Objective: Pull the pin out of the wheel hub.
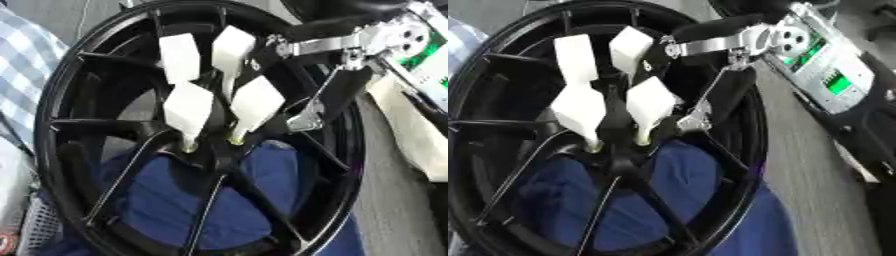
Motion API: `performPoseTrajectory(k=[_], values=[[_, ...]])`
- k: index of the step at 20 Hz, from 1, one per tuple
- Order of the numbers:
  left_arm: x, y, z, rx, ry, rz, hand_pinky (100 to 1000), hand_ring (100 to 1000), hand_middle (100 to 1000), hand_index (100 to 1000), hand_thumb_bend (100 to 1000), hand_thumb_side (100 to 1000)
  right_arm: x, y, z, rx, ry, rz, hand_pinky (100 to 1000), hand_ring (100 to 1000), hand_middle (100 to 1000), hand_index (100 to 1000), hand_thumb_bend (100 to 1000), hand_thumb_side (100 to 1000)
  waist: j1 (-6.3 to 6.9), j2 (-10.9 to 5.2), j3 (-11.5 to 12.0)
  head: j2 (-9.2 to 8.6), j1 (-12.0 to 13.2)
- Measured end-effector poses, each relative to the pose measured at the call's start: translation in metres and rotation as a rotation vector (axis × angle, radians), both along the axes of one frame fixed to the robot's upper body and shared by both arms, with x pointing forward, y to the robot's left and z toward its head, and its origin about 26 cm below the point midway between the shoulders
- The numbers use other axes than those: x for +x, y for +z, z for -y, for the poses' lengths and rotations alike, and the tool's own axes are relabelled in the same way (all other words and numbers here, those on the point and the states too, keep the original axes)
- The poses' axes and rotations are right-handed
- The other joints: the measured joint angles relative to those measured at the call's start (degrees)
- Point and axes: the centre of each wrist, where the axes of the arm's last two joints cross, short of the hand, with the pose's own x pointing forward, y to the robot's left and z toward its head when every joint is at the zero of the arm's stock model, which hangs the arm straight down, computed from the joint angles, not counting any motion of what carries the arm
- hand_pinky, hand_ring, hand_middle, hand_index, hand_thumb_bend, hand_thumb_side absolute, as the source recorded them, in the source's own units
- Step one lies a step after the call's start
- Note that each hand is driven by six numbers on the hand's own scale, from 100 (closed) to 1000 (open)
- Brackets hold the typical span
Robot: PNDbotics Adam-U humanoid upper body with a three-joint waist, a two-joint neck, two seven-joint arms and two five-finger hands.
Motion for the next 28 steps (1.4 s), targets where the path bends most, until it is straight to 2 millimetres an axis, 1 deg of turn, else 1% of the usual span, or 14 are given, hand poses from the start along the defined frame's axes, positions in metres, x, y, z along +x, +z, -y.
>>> performPoseTrajectory(k=[5, 7, 9, 12, 16, 19, 23, 28], values=[[0.0, 0.0, 0.0, -0.002, -0.001, 0.001, 862, 806, 687, 716, 267, 626, 0.002, -0.001, -0.001, 0.008, 0.003, -0.017, 818, 731, 567, 710, 195, 194, -0.06, 0.01, 0.0, -0.01, 0.0], [0.0, 0.0, 0.0, -0.002, -0.001, 0.001, 862, 806, 687, 715, 267, 626, 0.002, -0.001, -0.002, 0.011, 0.003, -0.026, 814, 711, 501, 662, 179, 151, -0.11, 0.01, 0.0, -0.01, 0.0], [0.0, 0.0, 0.0, -0.002, -0.001, 0.001, 862, 806, 687, 714, 267, 626, 0.002, 0.001, -0.002, 0.016, 0.003, -0.031, 812, 707, 490, 655, 177, 133, -0.12, 0.01, 0.0, -0.01, -0.1], [0.0, 0.0, 0.0, 0.0, 0.0, 0.0, 863, 807, 688, 713, 266, 628, 0.002, 0.001, -0.002, 0.021, 0.0, -0.039, 810, 692, 456, 621, 154, 128, -0.14, 0.01, 0.0, -0.01, -0.1], [0.0, 0.0, 0.0, 0.002, 0.0, -0.002, 863, 807, 689, 712, 267, 627, 0.002, 0.003, -0.004, 0.054, 0.004, -0.059, 814, 684, 437, 609, 127, 125, -0.19, 0.01, 0.0, 0.0, -0.2], [0.0, 0.0, 0.0, 0.002, 0.0, -0.002, 863, 808, 689, 711, 268, 626, -0.001, 0.009, -0.004, 0.093, 0.008, -0.077, 816, 679, 428, 603, 119, 106, -0.19, -0.02, -0.1, 0.0, -0.2], [0.0, 0.0, 0.0, 0.002, 0.001, -0.003, 863, 808, 690, 709, 270, 625, -0.01, 0.024, -0.006, 0.149, 0.035, -0.089, 816, 662, 412, 597, 102, 100, -0.12, -0.2, -0.7, 0.06, -0.1], [0.0, -0.001, 0.0, 0.001, 0.004, -0.008, 864, 809, 691, 708, 273, 623, -0.021, 0.039, 0.0, 0.218, 0.049, -0.115, 820, 647, 400, 590, 100, 100, 0.16, -0.77, -1.3, 0.22, 0.1]])
